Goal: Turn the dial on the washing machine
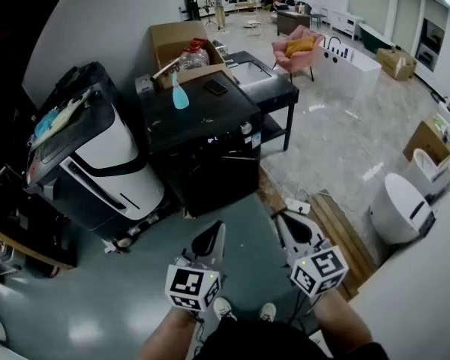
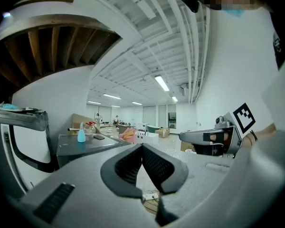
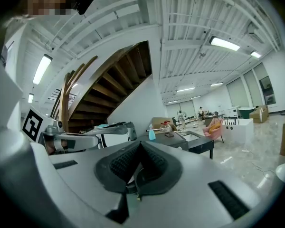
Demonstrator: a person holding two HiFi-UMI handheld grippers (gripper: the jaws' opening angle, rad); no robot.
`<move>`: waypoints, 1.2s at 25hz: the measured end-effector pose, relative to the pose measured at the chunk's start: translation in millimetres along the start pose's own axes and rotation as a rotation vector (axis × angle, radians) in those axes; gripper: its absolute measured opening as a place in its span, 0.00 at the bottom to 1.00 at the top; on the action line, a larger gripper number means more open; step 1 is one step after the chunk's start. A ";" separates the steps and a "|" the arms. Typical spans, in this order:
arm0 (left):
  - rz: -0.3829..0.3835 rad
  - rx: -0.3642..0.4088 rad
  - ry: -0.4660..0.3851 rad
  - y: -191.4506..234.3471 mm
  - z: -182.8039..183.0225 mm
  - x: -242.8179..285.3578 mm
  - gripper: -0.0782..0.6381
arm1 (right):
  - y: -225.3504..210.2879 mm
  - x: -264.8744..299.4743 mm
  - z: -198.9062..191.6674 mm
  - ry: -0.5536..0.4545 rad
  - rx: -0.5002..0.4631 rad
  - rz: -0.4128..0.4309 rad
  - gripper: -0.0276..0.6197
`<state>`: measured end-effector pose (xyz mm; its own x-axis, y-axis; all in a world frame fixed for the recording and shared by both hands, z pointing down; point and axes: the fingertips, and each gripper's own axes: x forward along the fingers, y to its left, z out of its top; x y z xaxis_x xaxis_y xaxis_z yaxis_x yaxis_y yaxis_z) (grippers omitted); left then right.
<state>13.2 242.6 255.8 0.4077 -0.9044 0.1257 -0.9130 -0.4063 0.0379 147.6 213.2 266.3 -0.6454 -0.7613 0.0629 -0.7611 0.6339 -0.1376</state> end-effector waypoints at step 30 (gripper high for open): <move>-0.033 0.022 0.005 -32.7 -10.2 102.4 0.43 | -96.2 -7.6 -4.2 -0.027 -0.005 -0.049 0.37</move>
<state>84.7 164.6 277.6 0.4373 -0.8899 0.1300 -0.8985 -0.4386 0.0198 225.5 158.6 283.2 -0.6052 -0.7950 0.0423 -0.7923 0.5962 -0.1298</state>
